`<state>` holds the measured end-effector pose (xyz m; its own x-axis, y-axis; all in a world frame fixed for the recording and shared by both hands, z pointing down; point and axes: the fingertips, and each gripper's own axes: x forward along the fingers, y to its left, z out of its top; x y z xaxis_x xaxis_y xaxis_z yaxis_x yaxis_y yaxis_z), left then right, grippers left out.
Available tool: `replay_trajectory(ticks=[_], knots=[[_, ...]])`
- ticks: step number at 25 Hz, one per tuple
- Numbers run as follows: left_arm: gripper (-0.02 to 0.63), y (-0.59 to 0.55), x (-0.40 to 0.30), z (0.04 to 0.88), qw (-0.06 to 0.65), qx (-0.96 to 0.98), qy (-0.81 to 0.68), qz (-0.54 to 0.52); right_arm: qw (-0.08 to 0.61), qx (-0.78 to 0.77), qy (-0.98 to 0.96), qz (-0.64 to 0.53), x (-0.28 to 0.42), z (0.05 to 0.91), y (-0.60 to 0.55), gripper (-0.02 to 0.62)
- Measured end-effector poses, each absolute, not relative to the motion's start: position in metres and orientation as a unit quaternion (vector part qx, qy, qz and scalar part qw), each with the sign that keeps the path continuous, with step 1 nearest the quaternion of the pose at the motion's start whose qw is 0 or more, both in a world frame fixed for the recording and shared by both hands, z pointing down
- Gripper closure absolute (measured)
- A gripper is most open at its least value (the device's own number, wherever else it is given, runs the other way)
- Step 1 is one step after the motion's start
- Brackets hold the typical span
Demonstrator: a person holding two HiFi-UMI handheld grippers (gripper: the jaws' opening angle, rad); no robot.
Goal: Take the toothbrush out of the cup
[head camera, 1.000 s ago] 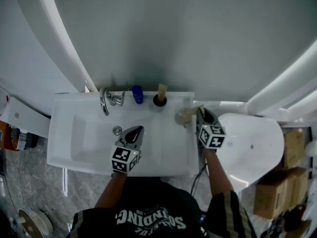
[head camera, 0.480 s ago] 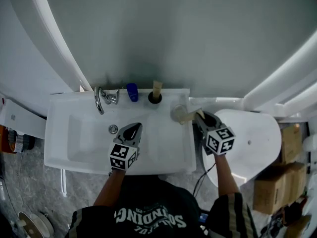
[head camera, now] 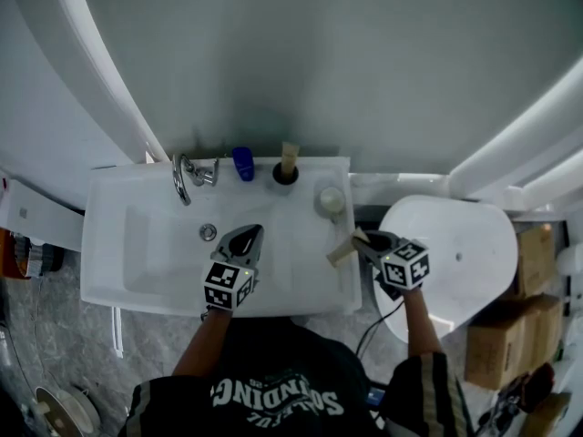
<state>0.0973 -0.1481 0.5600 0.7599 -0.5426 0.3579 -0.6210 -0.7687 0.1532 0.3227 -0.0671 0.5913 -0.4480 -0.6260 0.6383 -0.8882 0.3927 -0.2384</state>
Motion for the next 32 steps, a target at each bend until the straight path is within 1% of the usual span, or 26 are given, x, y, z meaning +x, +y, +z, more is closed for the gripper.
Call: replay_trajectory(ticks=[9,12,15,24,32], knots=[[0.609,-0.146,0.096,0.566,0.141,0.927,-0.312,0.155,0.292,0.361,-0.803,0.373,0.306,0.626,-0.036,0.540],[0.609,-0.144,0.093,0.569,0.144,0.925,-0.314,0.159,0.319,0.335,-0.799,0.385,0.301,0.641,-0.033,0.540],[0.609,-0.144,0.089,0.569,0.145,0.923,-0.319,0.160,0.332,0.329,-0.794,0.388,0.299,0.658,-0.035,0.540],[0.607,-0.145,0.074,0.574,0.153,0.915,-0.336,0.164,0.290,0.396,-0.789,0.370,0.309,0.680,-0.061,0.538],[0.609,-0.146,0.069,0.576,0.156,0.912,-0.340,0.167,0.291,0.443,-0.767,0.363,0.315,0.716,-0.076,0.523]])
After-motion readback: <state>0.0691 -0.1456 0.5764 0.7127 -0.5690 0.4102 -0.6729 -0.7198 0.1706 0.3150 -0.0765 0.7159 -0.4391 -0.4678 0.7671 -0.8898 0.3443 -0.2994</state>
